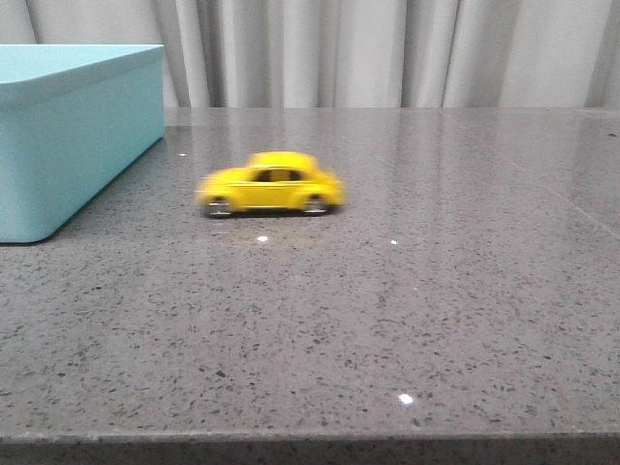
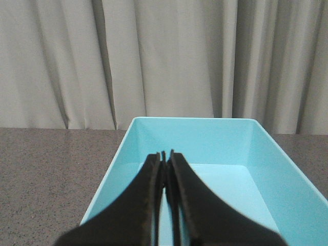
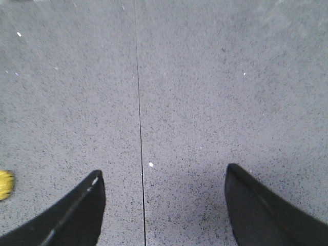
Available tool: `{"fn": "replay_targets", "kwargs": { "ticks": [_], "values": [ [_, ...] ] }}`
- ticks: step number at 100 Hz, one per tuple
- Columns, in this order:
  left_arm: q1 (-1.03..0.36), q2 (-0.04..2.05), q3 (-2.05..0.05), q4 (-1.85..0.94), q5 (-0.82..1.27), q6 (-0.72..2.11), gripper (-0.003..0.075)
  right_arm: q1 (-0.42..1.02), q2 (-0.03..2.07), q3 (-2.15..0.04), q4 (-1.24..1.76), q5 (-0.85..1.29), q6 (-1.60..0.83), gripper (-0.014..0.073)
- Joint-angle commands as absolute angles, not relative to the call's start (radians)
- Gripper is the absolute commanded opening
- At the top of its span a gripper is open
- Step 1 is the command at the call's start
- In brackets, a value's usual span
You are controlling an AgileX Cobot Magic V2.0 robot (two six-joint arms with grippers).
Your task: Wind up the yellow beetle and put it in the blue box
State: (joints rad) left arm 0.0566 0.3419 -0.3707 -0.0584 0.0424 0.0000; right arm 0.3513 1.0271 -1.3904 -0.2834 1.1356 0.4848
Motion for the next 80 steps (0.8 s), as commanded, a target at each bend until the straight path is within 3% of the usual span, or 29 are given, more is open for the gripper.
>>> {"fn": "replay_targets", "kwargs": {
  "ticks": [1,21,28,35,47,57,66,80],
  "values": [
    [0.038,0.358,-0.411,-0.062,0.000,-0.008,-0.0018,0.352,0.944,-1.358,-0.308,1.029,0.472,0.0496],
    [-0.037,0.383,-0.472,-0.060,0.098,-0.008,-0.0015,0.352,0.787,-1.207,-0.308,0.918,0.472,0.0496],
    [-0.071,0.404,-0.507,-0.059,0.144,-0.008,0.0019,0.352,0.733,-1.156,-0.307,0.887,0.472,0.0496],
    [-0.107,0.433,-0.543,-0.059,0.164,0.000,0.0102,0.352,0.679,-1.107,-0.307,0.859,0.472,0.0496],
    [-0.177,0.494,-0.609,-0.059,0.189,0.000,0.0327,0.352,0.600,-1.035,-0.307,0.830,0.472,0.0496],
    [-0.233,0.567,-0.672,-0.056,0.226,0.008,0.0466,0.352,0.555,-0.992,-0.306,0.832,0.472,0.0496],
    [-0.285,0.638,-0.742,-0.056,0.284,0.054,0.0516,0.352,0.528,-0.966,-0.289,0.835,0.472,0.0496],
    [-0.361,0.771,-0.865,-0.056,0.371,0.129,0.0517,0.352,0.514,-0.953,-0.251,0.837,0.472,0.0496]
  ]
}}
